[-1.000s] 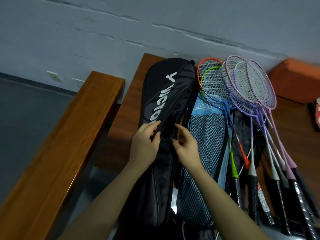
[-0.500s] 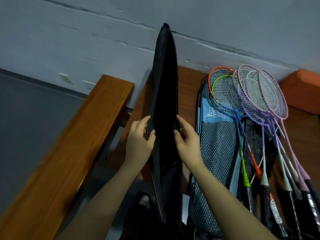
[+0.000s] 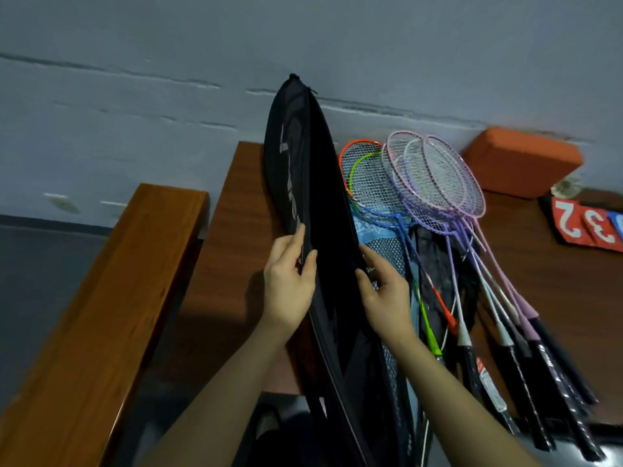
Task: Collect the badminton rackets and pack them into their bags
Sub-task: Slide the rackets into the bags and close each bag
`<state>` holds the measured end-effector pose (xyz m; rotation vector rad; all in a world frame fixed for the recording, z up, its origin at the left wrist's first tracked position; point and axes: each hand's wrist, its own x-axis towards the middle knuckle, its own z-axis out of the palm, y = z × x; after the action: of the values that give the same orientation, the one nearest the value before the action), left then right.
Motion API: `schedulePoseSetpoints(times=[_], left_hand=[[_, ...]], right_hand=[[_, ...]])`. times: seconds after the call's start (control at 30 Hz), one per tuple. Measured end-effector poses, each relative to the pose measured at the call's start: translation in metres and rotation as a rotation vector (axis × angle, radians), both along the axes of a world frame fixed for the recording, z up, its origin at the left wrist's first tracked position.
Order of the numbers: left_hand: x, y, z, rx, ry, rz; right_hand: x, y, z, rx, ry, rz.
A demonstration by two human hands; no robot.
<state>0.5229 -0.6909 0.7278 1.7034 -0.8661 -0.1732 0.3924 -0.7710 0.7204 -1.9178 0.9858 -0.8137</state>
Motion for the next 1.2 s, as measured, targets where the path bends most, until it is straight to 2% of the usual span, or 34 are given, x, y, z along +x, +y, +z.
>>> schedulePoseSetpoints(times=[0.23, 0.4, 0.5, 0.67, 0.77, 0.87, 0.97, 1.2], left_hand=[[-0.074, -0.067, -0.008, 0.051, -0.019, -0.038], [-0.133, -0.104, -0.012, 0.113, -0.124, -0.010], [-0.161, -0.118, -0.013, 0.160, -0.101, 0.079], [-0.183, -0.128, -0.015, 0.292, -0.050, 0.176], [-0.189, -0.140, -0.018, 0.291, -0.046, 0.140], [-0.197, -0.151, -0.019, 0.297, -0.026, 0.127], [-0.199, -0.156, -0.022, 0.313, -0.009, 0.140], [-0.190, -0.156, -0.019, 0.351, -0.010, 0.122]], right_hand=[[-0.068, -0.063, -0.020, 0.076, 0.006, -0.053], [-0.127, -0.101, -0.030, 0.139, 0.022, 0.069], [-0.157, -0.120, -0.030, 0.114, 0.043, 0.152], [-0.206, -0.159, -0.038, 0.093, 0.051, -0.014], [-0.229, -0.183, -0.045, -0.004, 0.212, -0.123], [-0.240, -0.201, -0.055, -0.133, 0.440, -0.138], [-0.239, -0.210, -0.063, -0.191, 0.563, -0.139], [-0.239, -0.221, -0.067, -0.283, 0.429, -0.119]])
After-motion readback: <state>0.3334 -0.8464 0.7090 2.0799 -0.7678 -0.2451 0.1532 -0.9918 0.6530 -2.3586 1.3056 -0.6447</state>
